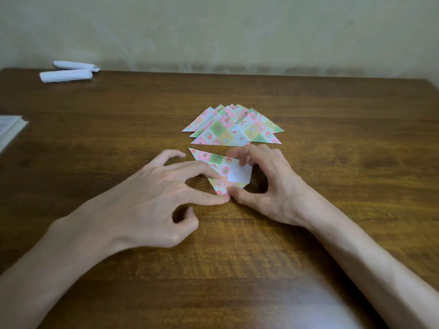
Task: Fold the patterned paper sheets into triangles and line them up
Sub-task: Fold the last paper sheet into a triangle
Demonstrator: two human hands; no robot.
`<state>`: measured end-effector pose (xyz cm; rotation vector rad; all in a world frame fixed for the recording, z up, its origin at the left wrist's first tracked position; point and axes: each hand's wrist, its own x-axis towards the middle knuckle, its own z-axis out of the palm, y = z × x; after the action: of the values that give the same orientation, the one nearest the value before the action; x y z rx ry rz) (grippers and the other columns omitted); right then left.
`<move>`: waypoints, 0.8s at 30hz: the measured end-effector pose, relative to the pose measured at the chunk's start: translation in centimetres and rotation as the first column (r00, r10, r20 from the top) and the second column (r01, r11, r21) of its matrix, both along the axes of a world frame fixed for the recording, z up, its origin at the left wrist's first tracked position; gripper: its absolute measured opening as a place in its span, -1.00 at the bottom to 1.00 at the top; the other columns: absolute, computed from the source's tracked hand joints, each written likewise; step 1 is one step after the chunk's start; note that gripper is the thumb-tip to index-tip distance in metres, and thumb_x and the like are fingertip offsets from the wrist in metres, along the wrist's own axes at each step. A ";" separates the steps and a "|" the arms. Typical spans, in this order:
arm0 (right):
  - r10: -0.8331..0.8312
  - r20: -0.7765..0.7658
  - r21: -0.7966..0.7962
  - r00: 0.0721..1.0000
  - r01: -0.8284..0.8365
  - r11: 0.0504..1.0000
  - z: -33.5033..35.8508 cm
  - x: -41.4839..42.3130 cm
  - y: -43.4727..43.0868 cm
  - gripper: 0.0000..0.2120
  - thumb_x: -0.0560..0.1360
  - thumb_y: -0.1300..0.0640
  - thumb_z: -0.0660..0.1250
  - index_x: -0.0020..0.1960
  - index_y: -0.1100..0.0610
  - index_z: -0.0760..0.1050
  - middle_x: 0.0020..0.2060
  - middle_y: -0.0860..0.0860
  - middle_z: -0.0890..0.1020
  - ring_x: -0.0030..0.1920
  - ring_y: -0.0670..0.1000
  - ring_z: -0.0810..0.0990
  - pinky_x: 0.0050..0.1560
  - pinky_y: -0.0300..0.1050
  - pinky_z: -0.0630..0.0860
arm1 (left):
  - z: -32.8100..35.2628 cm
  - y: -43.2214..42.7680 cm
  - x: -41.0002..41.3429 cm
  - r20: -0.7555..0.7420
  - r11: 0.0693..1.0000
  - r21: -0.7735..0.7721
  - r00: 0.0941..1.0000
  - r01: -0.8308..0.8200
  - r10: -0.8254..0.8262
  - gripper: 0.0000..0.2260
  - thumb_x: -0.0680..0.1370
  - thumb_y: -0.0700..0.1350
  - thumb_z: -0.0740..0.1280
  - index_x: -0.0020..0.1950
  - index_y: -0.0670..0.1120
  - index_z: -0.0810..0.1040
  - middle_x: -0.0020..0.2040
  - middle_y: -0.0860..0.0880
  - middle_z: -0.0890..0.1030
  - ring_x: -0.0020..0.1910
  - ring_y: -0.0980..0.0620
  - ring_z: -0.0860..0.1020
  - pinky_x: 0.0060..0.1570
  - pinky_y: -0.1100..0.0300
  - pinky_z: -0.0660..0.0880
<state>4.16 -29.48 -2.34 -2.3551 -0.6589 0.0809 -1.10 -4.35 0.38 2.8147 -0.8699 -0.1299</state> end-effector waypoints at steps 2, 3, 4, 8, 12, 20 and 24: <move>0.009 -0.001 0.013 1.000 -0.009 1.000 0.0 0.0 -0.2 -0.45 0.40 -0.20 0.43 0.37 -0.22 0.42 0.11 -0.19 0.47 0.21 -0.03 0.42 0.36 0.08 0.40 | 0.6 -0.1 0.4 0.053 0.996 0.021 0.995 0.083 -0.084 -0.53 0.55 0.04 0.20 0.44 0.36 0.47 0.49 0.29 0.32 0.52 0.27 0.24 0.58 0.13 0.04; 0.017 -0.003 0.020 1.000 -0.017 1.000 0.0 0.0 -0.2 -0.46 0.42 -0.19 0.45 0.37 -0.22 0.43 0.12 -0.18 0.48 0.22 -0.04 0.42 0.37 0.08 0.40 | 0.7 -0.1 0.4 0.032 0.996 0.030 0.996 0.086 -0.087 -0.51 0.54 0.03 0.21 0.44 0.40 0.45 0.49 0.29 0.31 0.51 0.29 0.24 0.57 0.14 0.04; 0.021 -0.009 0.023 1.000 -0.021 1.000 0.0 0.1 -0.2 -0.47 0.44 -0.16 0.49 0.37 -0.21 0.43 0.13 -0.17 0.48 0.23 -0.03 0.42 0.37 0.08 0.40 | 0.5 -0.1 0.4 0.050 0.995 0.036 0.994 0.096 -0.097 -0.50 0.53 0.02 0.21 0.44 0.41 0.44 0.49 0.28 0.33 0.50 0.28 0.25 0.56 0.14 0.05; 0.011 -0.047 -0.001 0.999 -0.011 1.000 0.2 0.3 -0.1 -0.48 0.45 -0.07 0.54 0.34 -0.22 0.44 0.12 -0.15 0.47 0.24 -0.03 0.40 0.39 0.08 0.36 | 0.6 -0.4 -0.1 0.011 0.997 -0.042 0.998 0.058 -0.058 -0.52 0.49 0.01 0.24 0.39 0.36 0.53 0.42 0.23 0.43 0.45 0.23 0.33 0.51 0.19 0.10; 0.026 -0.041 0.033 0.999 -0.024 0.999 0.1 0.4 -0.3 -0.49 0.44 -0.11 0.52 0.33 -0.26 0.42 0.15 -0.16 0.50 0.24 -0.03 0.42 0.39 0.07 0.39 | 0.5 -0.3 0.2 0.005 0.996 -0.078 0.999 0.053 -0.053 -0.53 0.51 0.02 0.25 0.38 0.38 0.53 0.41 0.27 0.42 0.49 0.23 0.30 0.50 0.21 0.10; 0.044 -0.060 0.038 0.997 -0.042 0.998 -0.1 0.7 -0.6 -0.52 0.41 -0.09 0.44 0.28 -0.29 0.37 0.20 -0.14 0.53 0.24 -0.05 0.45 0.33 -0.14 0.38 | 0.0 -0.1 0.5 0.006 0.991 -0.126 0.999 0.048 -0.047 -0.62 0.56 0.12 0.27 0.36 0.40 0.53 0.40 0.28 0.41 0.50 0.22 0.30 0.48 0.04 0.23; 0.068 -0.093 0.059 0.993 -0.063 0.996 -0.1 1.1 -1.2 -0.46 0.48 0.15 0.52 0.39 -0.12 0.44 0.13 -0.17 0.54 0.24 -0.08 0.47 0.10 -0.46 0.29 | -0.2 0.0 0.7 0.007 0.989 -0.132 0.998 0.062 -0.061 -0.64 0.58 0.15 0.28 0.37 0.43 0.51 0.40 0.30 0.40 0.50 0.21 0.29 0.48 0.02 0.24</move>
<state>5.25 -30.72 -2.39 -2.2609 -0.6835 0.2001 -0.44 -4.34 0.18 2.6675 -0.9307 -0.0743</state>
